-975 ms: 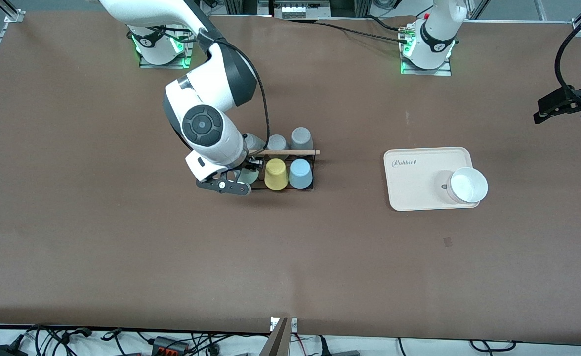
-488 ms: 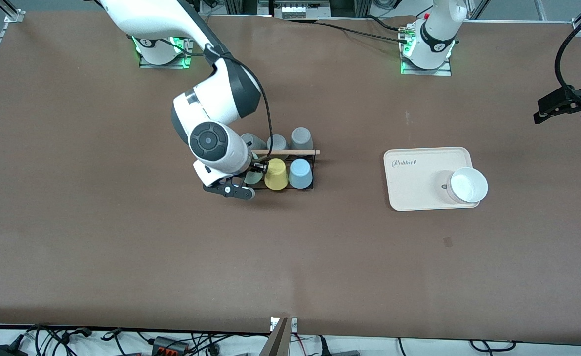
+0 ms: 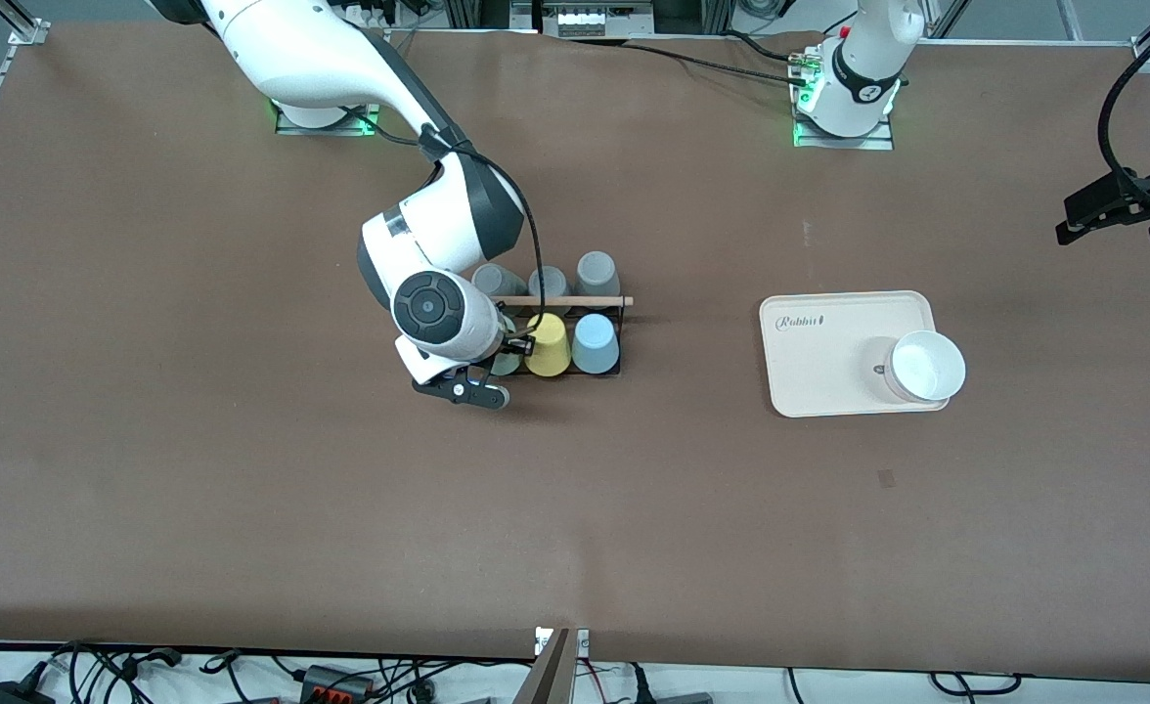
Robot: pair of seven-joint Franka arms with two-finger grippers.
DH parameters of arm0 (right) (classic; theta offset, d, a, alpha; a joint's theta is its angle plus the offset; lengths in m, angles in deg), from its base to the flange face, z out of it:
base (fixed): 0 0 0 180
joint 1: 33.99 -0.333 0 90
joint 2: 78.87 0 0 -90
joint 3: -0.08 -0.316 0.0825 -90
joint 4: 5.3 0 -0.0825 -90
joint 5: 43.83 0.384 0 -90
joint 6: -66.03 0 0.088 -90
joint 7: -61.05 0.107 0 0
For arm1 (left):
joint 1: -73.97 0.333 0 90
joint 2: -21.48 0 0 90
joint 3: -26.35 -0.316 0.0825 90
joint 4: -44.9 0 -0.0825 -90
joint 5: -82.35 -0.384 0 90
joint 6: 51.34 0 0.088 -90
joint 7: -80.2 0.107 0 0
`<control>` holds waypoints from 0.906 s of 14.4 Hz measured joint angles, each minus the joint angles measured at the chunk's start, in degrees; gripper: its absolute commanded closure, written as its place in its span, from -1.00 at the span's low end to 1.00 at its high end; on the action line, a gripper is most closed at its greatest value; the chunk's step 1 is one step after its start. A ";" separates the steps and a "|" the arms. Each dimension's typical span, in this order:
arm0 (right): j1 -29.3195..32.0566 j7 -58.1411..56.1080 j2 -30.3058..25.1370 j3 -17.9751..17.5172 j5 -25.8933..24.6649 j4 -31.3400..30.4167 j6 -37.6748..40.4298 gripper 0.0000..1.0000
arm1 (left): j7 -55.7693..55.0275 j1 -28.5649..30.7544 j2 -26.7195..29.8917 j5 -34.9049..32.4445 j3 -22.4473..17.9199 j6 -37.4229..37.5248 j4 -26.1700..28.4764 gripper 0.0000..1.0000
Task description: Hang scattered cups on rack with three cups
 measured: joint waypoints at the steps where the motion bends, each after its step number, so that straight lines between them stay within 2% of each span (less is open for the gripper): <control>1: 0.08 0.04 0.01 0.04 0.01 0.03 0.01 -1.00 | 0.00 0.00 0.00 0.00 0.00 0.00 0.00 -1.00; 4: 0.40 0.14 -0.29 0.79 0.01 1.92 1.47 -1.00 | -0.01 0.00 0.00 0.00 0.00 0.00 0.02 -1.00; 7: 2.28 0.16 -1.87 1.82 0.00 7.21 7.45 -1.00 | -0.01 0.00 0.00 0.00 0.00 0.00 0.03 -1.00; 10: 6.74 -0.71 -3.91 2.17 -0.05 13.52 13.53 -1.00 | -0.01 0.00 -0.02 0.00 0.00 0.00 0.04 -1.00; 13: 13.56 -7.99 -8.34 2.48 -0.67 15.90 16.18 -1.00 | -0.01 0.00 -0.02 0.00 0.00 0.00 0.04 -1.00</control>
